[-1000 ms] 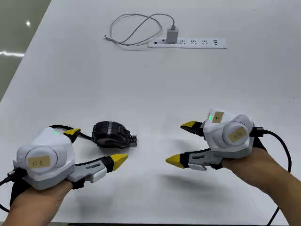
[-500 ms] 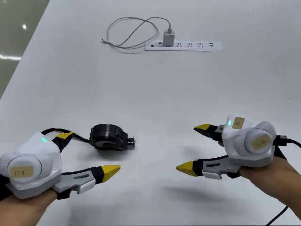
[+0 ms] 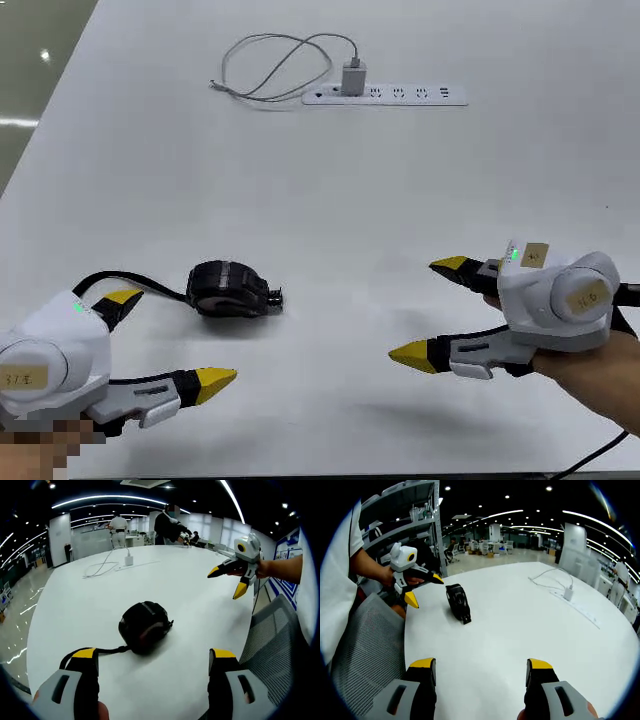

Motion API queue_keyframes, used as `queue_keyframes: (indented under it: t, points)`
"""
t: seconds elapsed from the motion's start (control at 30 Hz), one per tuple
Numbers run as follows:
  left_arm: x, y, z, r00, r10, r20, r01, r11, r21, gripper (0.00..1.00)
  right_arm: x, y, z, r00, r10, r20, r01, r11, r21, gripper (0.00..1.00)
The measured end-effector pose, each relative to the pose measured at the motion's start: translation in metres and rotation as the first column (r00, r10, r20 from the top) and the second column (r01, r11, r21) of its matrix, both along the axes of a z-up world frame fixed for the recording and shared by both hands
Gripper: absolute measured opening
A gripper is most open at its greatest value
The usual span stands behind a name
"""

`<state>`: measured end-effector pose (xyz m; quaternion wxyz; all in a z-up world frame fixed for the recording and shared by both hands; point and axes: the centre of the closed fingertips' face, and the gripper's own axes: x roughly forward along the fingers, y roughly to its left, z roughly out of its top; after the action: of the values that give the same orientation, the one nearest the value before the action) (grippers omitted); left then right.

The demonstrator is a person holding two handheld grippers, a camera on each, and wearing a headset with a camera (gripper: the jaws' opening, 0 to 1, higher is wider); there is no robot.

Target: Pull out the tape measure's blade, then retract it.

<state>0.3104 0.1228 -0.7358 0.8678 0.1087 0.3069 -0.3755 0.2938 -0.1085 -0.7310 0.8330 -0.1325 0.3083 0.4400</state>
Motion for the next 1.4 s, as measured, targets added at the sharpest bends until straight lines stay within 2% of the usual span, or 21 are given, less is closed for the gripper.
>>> queue_keyframes:
  t: [0.1,0.27,0.57,0.73,0.97,1.3,1.4]
  points:
    - [-0.003,0.002,0.002,1.000,-0.013,0.001,0.013,1.000,0.001,0.88,-0.002,-0.005,0.003,1.000,-0.006,0.002,0.006,1.000,-0.001,0.72]
    - [-0.004,0.003,0.005,1.000,-0.018,-0.003,0.018,1.000,-0.024,0.89,-0.006,-0.015,0.005,1.000,-0.015,0.004,0.015,1.000,0.000,0.75]
    - [-0.012,0.005,0.008,0.999,-0.051,-0.005,0.051,0.998,-0.019,0.91,-0.020,-0.030,0.008,0.999,-0.042,-0.006,0.042,0.999,0.004,0.83]
    - [-0.014,0.007,0.007,0.998,-0.055,-0.014,0.055,0.998,-0.028,0.93,-0.028,-0.038,0.002,0.998,-0.056,-0.013,0.056,0.998,-0.009,0.88]
    - [-0.022,0.005,0.008,0.997,-0.077,-0.019,0.076,0.996,-0.037,0.96,-0.035,-0.045,0.002,0.997,-0.072,-0.021,0.072,0.997,-0.007,0.92]
    - [-0.031,0.005,0.009,0.993,-0.116,-0.027,0.116,0.993,-0.028,0.99,-0.047,-0.056,-0.002,0.995,-0.092,-0.031,0.092,0.996,-0.017,0.99]
    - [-0.033,0.009,0.008,0.991,-0.135,-0.019,0.135,0.991,-0.007,0.99,-0.051,-0.060,0.000,0.993,-0.111,-0.041,0.110,0.994,-0.010,0.99]
